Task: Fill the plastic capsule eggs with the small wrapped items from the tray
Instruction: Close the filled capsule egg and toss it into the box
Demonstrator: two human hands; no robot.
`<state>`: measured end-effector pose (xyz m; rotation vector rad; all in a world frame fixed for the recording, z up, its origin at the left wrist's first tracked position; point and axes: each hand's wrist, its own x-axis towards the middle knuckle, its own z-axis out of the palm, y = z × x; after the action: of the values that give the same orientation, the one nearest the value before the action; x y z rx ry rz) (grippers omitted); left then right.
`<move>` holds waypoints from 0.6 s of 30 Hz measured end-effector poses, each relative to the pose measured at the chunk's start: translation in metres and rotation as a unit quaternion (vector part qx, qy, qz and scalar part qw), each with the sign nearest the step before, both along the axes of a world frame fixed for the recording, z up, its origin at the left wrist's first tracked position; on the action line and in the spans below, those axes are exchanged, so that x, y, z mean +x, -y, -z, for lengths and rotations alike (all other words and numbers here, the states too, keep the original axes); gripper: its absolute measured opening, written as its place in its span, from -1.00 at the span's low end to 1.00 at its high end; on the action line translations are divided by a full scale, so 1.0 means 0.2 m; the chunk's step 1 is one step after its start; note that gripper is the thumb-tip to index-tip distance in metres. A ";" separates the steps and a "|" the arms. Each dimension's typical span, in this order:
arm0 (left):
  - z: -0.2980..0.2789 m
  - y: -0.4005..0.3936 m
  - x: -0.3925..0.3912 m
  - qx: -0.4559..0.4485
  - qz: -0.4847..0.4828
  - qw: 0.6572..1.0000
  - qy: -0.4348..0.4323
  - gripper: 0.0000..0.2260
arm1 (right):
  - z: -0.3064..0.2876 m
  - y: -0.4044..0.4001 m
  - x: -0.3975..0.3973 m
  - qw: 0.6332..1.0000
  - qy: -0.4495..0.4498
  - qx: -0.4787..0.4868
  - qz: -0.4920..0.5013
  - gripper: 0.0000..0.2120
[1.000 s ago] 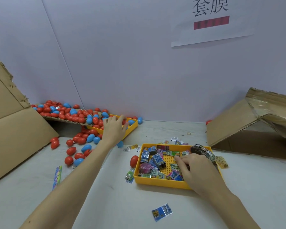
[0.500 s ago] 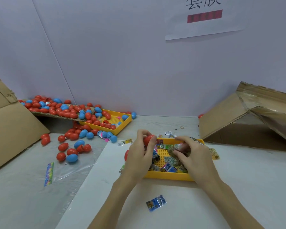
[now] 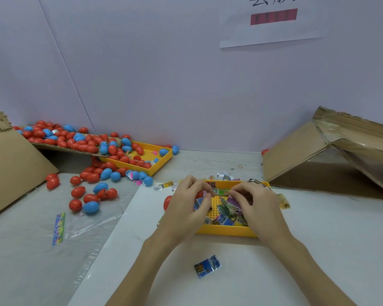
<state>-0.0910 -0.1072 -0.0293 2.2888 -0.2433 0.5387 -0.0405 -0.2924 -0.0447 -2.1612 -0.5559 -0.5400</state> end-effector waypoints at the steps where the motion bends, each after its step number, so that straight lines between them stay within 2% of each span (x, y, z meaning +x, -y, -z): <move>1: 0.01 0.00 0.00 0.020 -0.001 1.000 0.011 -0.94 | 0.00 0.00 0.00 1.000 -0.001 -0.005 -0.002 -0.92; 5: 0.04 0.01 0.01 0.055 0.002 0.998 0.038 -0.87 | -0.01 0.02 0.01 0.997 -0.057 0.051 -0.025 -0.84; 11: 0.04 0.03 0.02 0.064 0.015 0.995 0.070 -0.63 | -0.04 0.05 0.01 0.979 -0.130 0.150 -0.055 -0.92; 18: 0.03 0.06 0.03 0.121 0.023 0.969 0.213 -0.81 | -0.06 0.01 -0.01 0.953 -0.187 0.202 -0.122 -0.93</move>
<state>-0.0854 -0.1201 -0.0359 2.3695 -0.5994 1.0240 -0.0429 -0.2950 -0.0333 -1.7131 -0.4464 -0.0872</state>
